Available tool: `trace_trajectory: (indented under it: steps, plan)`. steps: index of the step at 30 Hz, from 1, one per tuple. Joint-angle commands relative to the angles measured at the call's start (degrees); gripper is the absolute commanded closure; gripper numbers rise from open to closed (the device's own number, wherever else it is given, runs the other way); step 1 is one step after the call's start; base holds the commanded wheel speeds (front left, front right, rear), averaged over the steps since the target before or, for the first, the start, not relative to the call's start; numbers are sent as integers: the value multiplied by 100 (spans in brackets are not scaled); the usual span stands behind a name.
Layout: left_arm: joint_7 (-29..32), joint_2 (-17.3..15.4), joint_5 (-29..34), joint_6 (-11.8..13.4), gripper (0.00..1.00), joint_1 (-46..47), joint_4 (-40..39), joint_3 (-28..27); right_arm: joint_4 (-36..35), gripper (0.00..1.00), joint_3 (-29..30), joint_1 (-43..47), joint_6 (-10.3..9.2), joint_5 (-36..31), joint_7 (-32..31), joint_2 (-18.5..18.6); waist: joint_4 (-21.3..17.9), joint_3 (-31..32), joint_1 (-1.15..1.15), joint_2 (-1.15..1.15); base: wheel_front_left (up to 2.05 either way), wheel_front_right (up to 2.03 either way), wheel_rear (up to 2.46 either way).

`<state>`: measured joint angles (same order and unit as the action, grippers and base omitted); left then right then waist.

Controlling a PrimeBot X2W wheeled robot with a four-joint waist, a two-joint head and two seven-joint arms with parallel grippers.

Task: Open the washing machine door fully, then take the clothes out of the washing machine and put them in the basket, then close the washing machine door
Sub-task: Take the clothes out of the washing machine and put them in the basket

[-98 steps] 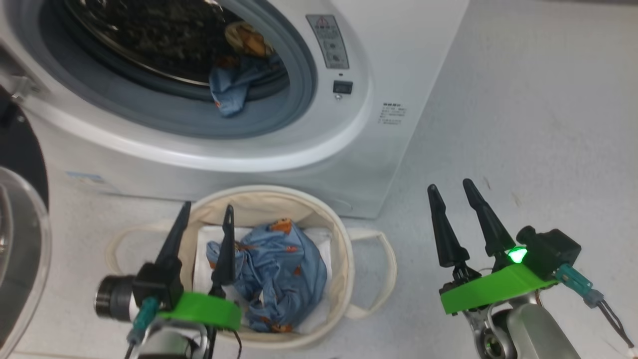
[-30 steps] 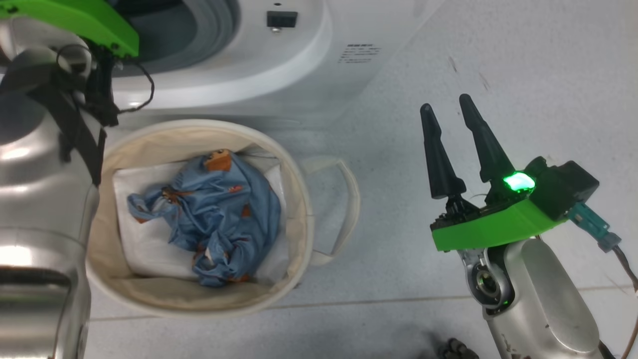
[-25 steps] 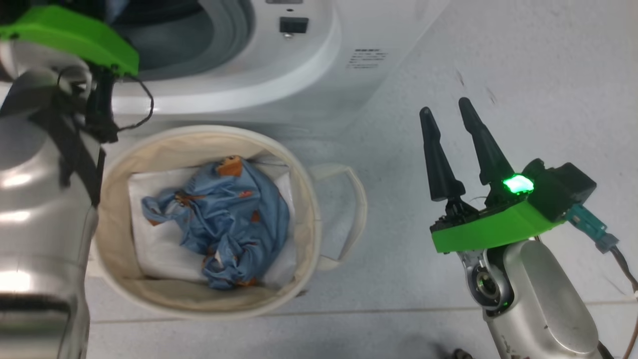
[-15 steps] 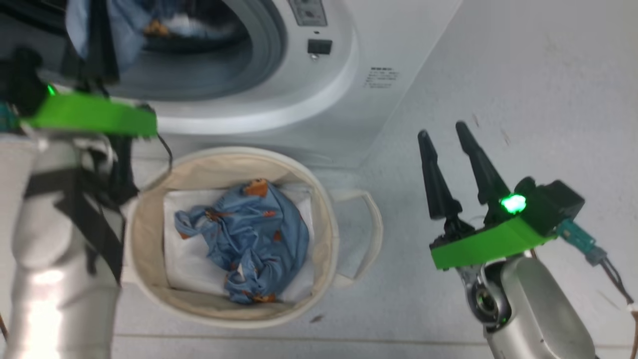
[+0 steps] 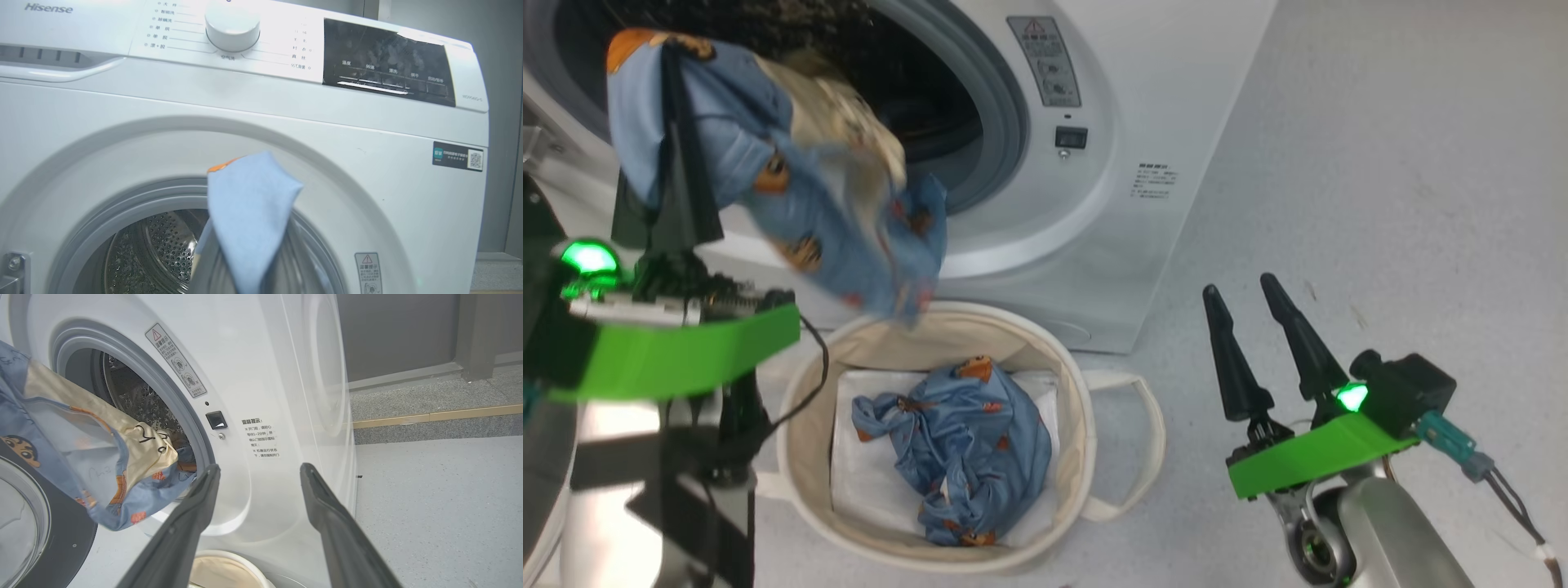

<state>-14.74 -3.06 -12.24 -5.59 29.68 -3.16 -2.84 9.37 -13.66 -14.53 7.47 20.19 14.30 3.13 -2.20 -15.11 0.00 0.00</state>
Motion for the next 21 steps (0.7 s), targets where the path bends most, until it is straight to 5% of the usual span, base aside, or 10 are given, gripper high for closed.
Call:
trace_trajectory:
  steps: [1, 12, 21]
  plan:
    - [-26, -76, 58, -21, 100, -5, -408, -181, -159, 0, -124, 45, 2, 1, 70, -25, 16, 115, 0, 0, 0, 0, 0]
    - [-26, 13, 198, 288, 100, -499, -2132, 102, -110, 0, -158, 174, 2, 23, 70, -25, 74, 356, 0, 0, 0, 0, 0]
    - [-26, 17, 219, 491, 100, -664, -2528, 307, -113, 0, -129, 151, 2, 21, 70, -25, 103, 266, 0, 0, 0, 0, 0]
